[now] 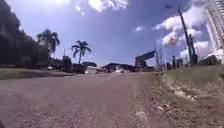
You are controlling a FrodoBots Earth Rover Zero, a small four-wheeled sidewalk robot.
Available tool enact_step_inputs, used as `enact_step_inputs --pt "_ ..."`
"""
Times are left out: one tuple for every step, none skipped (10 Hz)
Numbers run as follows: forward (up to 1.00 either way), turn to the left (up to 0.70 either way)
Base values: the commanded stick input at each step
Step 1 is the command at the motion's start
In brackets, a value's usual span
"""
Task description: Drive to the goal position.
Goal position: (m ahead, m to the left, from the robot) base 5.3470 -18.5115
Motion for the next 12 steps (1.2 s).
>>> enact_step_inputs --pt "0.70 0.00" --pt "0.70 0.00" --pt "0.70 0.00" --pt "0.70 0.00" --pt "0.70 0.00" --pt "0.70 0.00" --pt "0.70 0.00" --pt "0.70 -0.14" --pt "0.70 -0.35" --pt "0.70 -0.21" --pt "0.70 0.00" --pt "0.70 0.00"
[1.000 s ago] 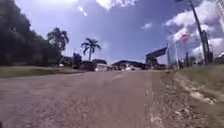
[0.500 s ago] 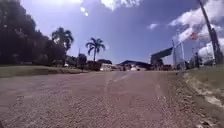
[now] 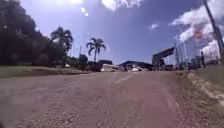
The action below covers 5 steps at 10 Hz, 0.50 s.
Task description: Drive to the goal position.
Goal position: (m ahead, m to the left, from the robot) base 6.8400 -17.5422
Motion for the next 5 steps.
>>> enact_step_inputs --pt "0.70 0.00" --pt "0.70 0.00" --pt "0.70 0.00" --pt "0.70 0.00" --pt "0.70 0.00"
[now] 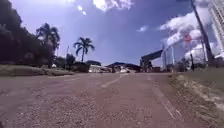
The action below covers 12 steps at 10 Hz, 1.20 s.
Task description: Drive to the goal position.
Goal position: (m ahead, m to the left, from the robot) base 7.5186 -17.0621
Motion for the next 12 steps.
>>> enact_step_inputs --pt "0.70 0.00" --pt "0.70 0.00" --pt "0.70 0.00" --pt "0.70 0.00" --pt "0.70 0.00" --pt "0.70 0.00" --pt "0.70 0.00" --pt "0.70 0.00" --pt "0.70 0.00" --pt "0.70 0.00" --pt "0.70 0.00" --pt "0.70 0.00"
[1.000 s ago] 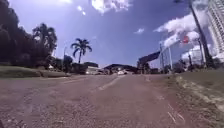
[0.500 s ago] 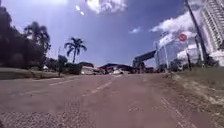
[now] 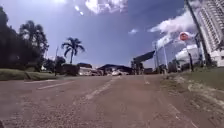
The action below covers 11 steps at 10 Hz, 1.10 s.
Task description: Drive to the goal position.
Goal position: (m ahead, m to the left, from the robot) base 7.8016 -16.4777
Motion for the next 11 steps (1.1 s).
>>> enact_step_inputs --pt "0.70 0.00" --pt "0.70 0.00" --pt "0.70 0.00" --pt "0.70 0.00" --pt "0.70 0.00" --pt "0.70 0.00" --pt "0.70 0.00" --pt "0.70 0.00" --pt "0.70 0.00" --pt "0.70 -0.05" --pt "0.70 -0.31"
